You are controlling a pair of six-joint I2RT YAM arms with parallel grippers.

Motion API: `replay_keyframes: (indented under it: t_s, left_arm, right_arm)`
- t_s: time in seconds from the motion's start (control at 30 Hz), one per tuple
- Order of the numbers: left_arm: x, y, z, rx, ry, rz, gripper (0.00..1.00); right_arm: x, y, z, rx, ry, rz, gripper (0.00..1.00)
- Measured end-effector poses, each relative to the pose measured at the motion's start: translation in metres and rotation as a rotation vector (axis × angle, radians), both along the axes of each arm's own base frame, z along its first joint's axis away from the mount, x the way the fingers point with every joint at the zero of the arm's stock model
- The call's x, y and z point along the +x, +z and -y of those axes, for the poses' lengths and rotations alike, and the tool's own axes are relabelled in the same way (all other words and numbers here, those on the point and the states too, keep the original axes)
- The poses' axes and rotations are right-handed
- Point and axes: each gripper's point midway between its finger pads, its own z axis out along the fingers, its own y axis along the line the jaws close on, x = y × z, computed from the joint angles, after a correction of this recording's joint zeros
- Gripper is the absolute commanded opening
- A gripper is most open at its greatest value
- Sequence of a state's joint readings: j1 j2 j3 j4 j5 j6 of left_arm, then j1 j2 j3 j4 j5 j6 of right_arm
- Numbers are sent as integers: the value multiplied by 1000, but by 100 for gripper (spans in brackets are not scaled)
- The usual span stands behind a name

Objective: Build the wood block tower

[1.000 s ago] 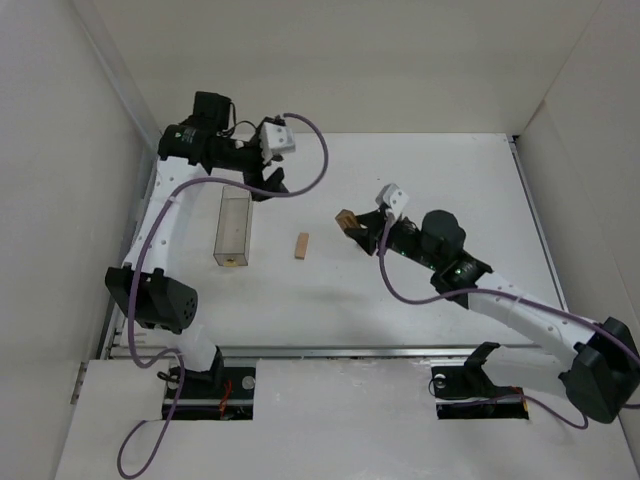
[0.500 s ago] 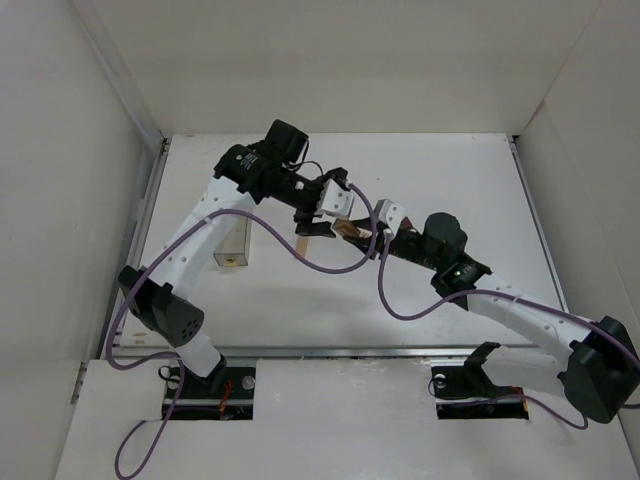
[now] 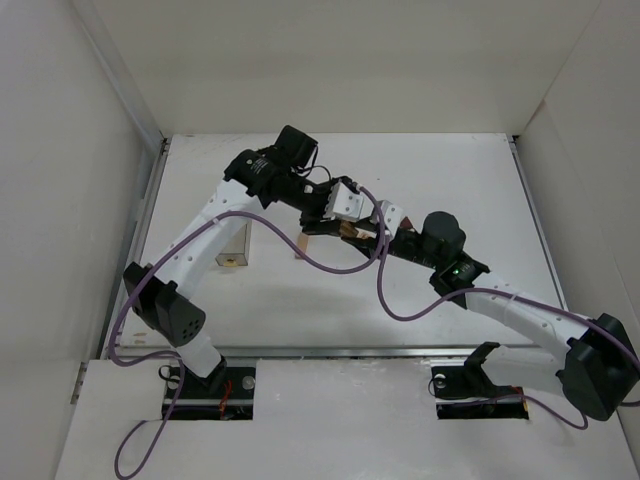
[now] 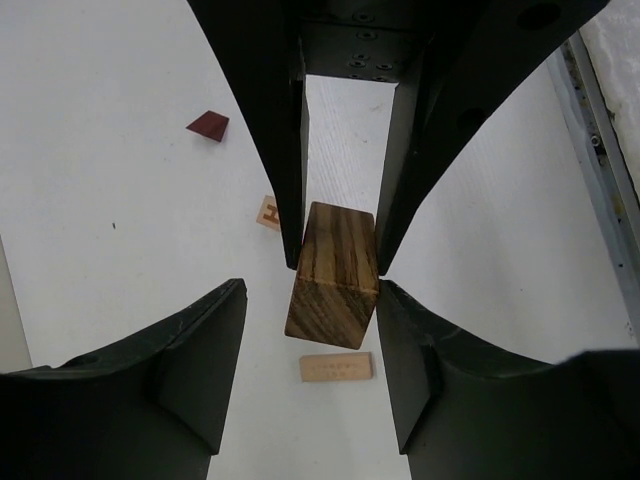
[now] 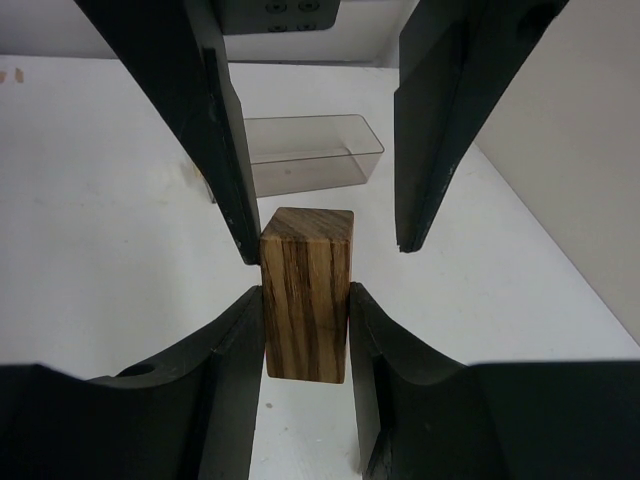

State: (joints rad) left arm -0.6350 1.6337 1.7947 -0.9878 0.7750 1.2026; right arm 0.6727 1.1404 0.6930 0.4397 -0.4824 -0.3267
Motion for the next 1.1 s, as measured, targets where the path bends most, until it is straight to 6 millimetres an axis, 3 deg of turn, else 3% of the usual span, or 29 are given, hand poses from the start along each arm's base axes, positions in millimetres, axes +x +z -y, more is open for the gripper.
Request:
replay_keyframes:
  t_s: [0.17, 0.27, 0.37, 0.5, 0.6, 0.63, 0.7, 0.73, 0.83, 0.93, 1.1]
  left_arm:
    - [2, -11, -3, 27, 13, -13, 50]
    - [2, -15, -3, 36, 20, -20, 44]
    - [2, -17, -4, 41, 27, -30, 31]
    - [2, -16, -4, 39, 35, -37, 31]
    - [1, -17, -3, 41, 36, -39, 23]
    - [1, -17, -3, 42, 37, -39, 13]
    - [1, -17, -3, 43, 39, -41, 5]
    - [1, -17, -3, 44, 42, -44, 4]
    - [0, -18, -3, 52, 58, -55, 2]
    - [5, -25, -4, 74, 104, -58, 1]
    - [12, -72, -14, 161, 220, -121, 0]
  right_arm:
    - [0, 5, -1, 12, 3, 15, 0]
    - [0, 6, -1, 16, 5, 20, 0]
    - [1, 9, -1, 23, 3, 30, 0]
    - [1, 9, 0, 25, 2, 30, 0]
    - [1, 9, 0, 25, 3, 30, 0]
    - [1, 9, 0, 25, 3, 29, 6]
    - [1, 9, 0, 26, 1, 26, 30]
    - [1, 9, 0, 28, 0, 21, 56]
    - [4, 9, 1, 38, -23, 4, 100]
    - [7, 14, 8, 52, -69, -1, 100]
    - [-7, 23, 39, 107, -166, -2, 100]
